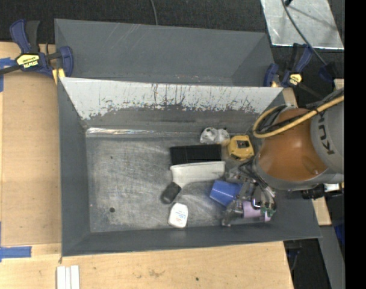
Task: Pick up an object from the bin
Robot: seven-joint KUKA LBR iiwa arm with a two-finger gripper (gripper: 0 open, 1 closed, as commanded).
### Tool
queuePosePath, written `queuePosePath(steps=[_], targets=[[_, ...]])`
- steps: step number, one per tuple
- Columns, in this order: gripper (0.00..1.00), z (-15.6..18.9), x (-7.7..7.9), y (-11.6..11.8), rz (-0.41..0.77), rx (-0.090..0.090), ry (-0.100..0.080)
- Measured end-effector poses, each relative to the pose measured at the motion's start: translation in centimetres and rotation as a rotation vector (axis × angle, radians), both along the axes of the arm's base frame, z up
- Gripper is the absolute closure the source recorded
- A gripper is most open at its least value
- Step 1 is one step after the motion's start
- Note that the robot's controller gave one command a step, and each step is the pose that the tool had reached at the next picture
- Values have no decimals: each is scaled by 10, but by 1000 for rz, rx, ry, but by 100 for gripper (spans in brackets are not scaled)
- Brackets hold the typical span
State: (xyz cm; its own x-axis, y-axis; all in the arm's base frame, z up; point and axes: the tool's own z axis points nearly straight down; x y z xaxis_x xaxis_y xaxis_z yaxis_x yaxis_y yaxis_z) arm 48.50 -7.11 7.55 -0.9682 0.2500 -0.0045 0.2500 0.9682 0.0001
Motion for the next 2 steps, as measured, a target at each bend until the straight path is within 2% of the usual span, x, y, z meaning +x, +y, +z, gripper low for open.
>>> queuePosePath(steps=[1,2], targets=[[100,-2,2,-12,-17,2,-5],[100,-2,2,-12,-17,2,-5]])
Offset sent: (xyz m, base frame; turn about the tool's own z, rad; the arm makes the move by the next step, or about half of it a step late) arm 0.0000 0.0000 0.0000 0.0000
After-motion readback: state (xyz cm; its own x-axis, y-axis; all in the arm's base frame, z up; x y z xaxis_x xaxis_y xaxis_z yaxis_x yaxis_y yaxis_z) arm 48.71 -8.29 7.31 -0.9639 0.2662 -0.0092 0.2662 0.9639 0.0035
